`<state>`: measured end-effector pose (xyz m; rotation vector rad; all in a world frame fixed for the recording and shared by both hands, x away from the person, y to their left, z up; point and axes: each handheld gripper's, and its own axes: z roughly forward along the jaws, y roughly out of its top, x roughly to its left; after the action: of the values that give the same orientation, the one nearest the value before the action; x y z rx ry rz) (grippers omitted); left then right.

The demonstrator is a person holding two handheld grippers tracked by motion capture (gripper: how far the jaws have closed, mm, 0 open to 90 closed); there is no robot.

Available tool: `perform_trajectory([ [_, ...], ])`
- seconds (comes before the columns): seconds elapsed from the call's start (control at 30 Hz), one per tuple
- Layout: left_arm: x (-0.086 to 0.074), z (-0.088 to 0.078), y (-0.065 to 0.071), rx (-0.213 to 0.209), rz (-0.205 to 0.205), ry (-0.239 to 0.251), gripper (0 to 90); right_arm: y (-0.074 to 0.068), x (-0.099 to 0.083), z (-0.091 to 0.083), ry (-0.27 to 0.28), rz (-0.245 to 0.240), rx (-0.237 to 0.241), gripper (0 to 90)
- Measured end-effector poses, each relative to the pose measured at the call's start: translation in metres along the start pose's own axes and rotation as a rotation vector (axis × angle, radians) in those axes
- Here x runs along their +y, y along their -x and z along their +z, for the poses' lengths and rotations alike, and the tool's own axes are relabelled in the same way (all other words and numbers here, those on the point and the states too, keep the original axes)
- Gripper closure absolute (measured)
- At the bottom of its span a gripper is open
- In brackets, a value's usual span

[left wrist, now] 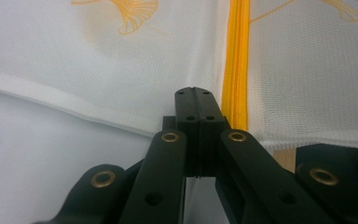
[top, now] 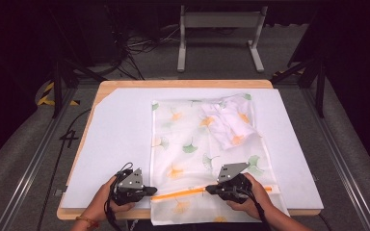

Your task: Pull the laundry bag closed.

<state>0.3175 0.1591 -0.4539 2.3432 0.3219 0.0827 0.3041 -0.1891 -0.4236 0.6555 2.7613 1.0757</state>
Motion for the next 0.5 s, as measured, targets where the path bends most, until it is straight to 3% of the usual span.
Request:
perform_trajectory([
  [0.5, -0.0002, 0.0, -0.0001, -0.002, -0.001, 0.001, 90.0, 0.0022, -0.0082, -0.0067, 0.004, 0.005, -0.011, 90.0],
])
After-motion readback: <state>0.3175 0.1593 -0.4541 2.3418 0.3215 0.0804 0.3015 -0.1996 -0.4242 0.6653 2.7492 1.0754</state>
